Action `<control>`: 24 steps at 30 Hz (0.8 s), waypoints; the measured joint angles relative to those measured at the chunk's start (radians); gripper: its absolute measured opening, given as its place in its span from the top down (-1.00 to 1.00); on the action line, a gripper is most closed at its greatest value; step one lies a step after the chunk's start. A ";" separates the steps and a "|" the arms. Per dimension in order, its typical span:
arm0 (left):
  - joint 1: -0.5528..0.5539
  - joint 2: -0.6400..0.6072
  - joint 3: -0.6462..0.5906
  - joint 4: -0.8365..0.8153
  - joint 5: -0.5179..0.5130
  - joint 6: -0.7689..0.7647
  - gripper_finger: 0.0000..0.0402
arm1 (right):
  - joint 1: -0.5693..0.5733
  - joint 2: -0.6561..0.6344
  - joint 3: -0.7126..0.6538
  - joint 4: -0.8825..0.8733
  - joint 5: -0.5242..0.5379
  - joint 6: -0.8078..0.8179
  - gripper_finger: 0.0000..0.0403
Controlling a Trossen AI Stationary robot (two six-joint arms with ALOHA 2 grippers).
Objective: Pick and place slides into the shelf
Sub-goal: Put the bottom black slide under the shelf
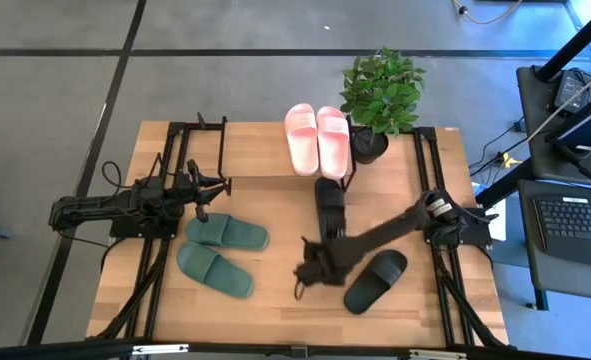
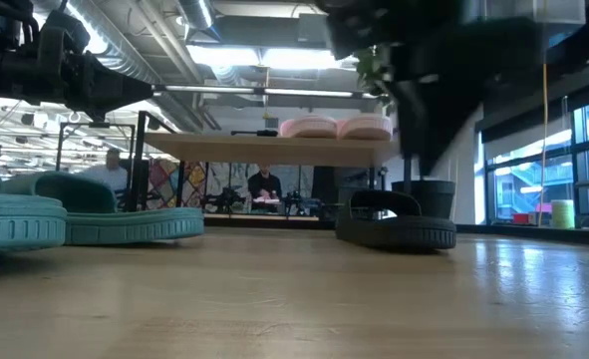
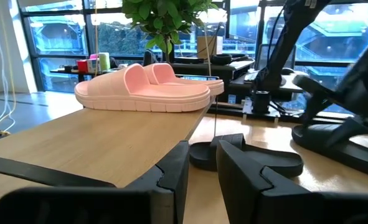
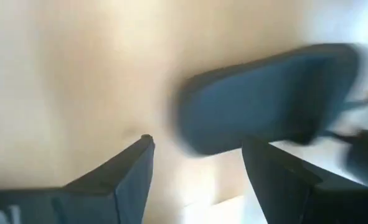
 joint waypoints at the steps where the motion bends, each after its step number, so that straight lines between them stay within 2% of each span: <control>1: 0.000 0.000 0.000 0.000 0.003 0.000 0.62 | 0.015 0.000 -0.008 0.016 -0.040 0.002 -0.21; 4: 0.000 0.001 0.000 -0.001 0.004 0.000 0.62 | 0.045 0.000 -0.024 0.067 -0.119 0.055 -0.21; 10: 0.000 0.001 0.000 -0.002 0.004 0.000 0.62 | 0.061 0.000 -0.030 0.180 -0.128 0.083 -0.21; 12: 0.000 0.001 0.000 -0.002 0.004 0.000 0.62 | 0.061 0.000 -0.030 0.188 -0.113 0.078 -0.21; 15: 0.000 0.001 0.000 -0.002 0.004 0.000 0.62 | 0.061 -0.007 -0.042 0.170 -0.028 0.077 -0.21; 20: 0.000 0.001 0.000 -0.001 0.004 0.000 0.62 | 0.061 -0.137 -0.199 0.187 0.053 0.137 -0.21; 24: 0.000 0.001 0.000 -0.001 0.003 0.000 0.62 | 0.060 -0.296 -0.386 0.420 0.053 0.169 -0.21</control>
